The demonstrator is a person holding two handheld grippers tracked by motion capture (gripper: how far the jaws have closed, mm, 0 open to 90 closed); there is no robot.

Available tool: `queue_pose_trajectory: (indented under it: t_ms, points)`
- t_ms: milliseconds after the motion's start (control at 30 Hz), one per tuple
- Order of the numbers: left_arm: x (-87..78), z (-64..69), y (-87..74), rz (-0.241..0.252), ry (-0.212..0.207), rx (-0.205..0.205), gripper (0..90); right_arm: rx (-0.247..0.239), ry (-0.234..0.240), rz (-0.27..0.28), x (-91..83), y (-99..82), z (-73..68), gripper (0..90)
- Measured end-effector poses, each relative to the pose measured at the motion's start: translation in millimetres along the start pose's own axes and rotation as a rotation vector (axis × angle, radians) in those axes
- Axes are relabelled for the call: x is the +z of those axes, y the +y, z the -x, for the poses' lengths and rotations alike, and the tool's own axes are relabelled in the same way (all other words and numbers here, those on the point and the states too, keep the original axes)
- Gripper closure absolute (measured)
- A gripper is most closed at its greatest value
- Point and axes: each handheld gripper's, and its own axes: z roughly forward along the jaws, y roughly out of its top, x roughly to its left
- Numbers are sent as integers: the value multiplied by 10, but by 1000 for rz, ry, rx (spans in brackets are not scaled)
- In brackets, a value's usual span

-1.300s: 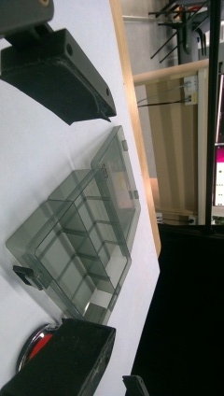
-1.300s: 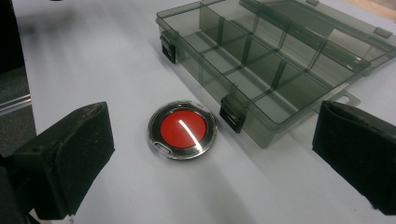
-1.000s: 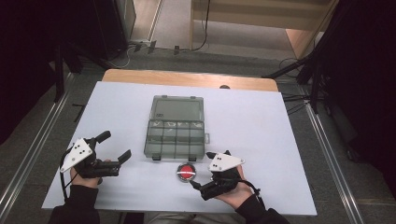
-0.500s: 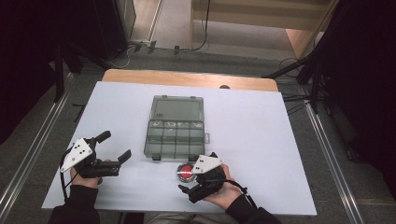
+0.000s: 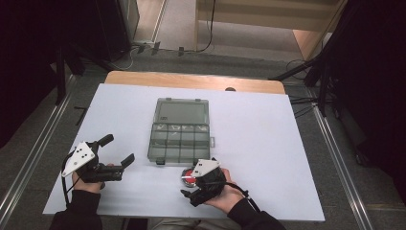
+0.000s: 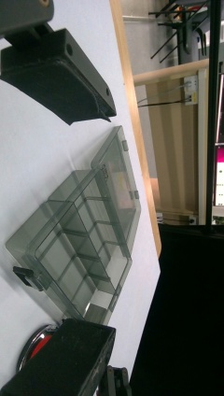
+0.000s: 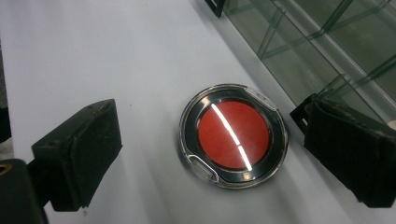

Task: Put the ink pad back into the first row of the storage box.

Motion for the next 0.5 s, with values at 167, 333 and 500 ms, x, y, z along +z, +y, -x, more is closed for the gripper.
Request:
queue_pose_trajectory:
  t_ms: [167, 333, 500]
  points:
    - [-1, -1, 1, 0, 0, 0, 0, 17, 12, -25, 41, 1, 18, 86]
    - [0, -2, 0, -1, -1, 1, 0, 19, -12, -52, 79, -8, 19, 129]
    - [0, -2, 0, -1, -1, 1, 0, 33, -41, -70, 117, -13, 24, 153]
